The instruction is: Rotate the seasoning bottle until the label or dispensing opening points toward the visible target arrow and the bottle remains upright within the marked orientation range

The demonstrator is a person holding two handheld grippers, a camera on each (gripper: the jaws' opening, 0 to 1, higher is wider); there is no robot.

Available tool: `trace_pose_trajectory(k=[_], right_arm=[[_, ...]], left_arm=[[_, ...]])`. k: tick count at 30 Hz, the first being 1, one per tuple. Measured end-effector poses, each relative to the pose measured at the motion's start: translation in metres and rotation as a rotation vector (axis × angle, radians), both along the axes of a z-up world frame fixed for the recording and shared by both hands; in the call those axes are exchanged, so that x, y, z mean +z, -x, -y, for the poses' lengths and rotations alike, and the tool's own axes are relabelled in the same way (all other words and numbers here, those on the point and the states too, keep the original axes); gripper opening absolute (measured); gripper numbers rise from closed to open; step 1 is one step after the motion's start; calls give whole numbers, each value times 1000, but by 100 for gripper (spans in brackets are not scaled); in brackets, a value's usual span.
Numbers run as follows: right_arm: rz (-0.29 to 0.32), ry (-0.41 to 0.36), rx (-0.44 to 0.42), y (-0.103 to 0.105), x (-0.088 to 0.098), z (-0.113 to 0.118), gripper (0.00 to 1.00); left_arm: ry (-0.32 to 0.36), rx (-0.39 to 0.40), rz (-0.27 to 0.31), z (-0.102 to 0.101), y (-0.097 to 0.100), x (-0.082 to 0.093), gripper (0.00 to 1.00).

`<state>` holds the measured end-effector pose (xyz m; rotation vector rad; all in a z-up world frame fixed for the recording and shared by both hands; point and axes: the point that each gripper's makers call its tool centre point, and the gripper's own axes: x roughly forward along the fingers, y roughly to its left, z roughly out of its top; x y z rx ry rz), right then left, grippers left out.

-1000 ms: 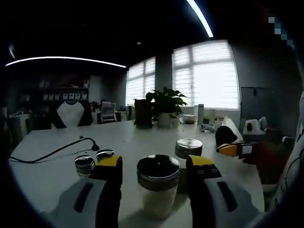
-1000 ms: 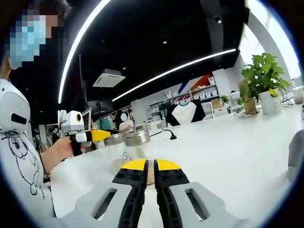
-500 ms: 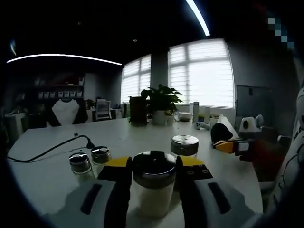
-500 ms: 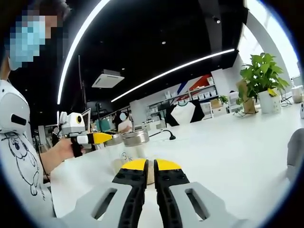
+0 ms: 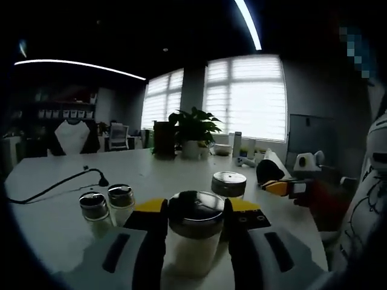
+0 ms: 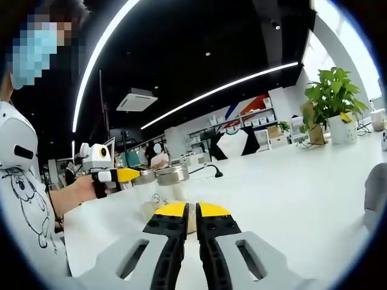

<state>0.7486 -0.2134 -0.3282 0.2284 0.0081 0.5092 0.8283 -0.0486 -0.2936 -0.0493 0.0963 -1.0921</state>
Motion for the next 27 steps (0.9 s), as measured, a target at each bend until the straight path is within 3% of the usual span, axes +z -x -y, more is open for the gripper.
trace_pose_trajectory(k=[10, 15, 19, 23, 27], right_arm=[[-2, 18, 9, 1, 0, -1, 2], [-1, 48, 15, 2, 1, -2, 2], [-1, 69, 46, 3, 5, -6, 2], [-10, 163, 77, 5, 0, -12, 2], [-18, 191, 106, 6, -4, -19, 3]], left_arm=[[15, -143, -5, -1, -1, 0, 40], [-13, -208, 38, 1, 1, -1, 40], [-8, -258, 38, 0, 0, -2, 40], [-34, -317, 38, 1, 2, -2, 39], [-38, -343, 27, 2, 3, -2, 40]])
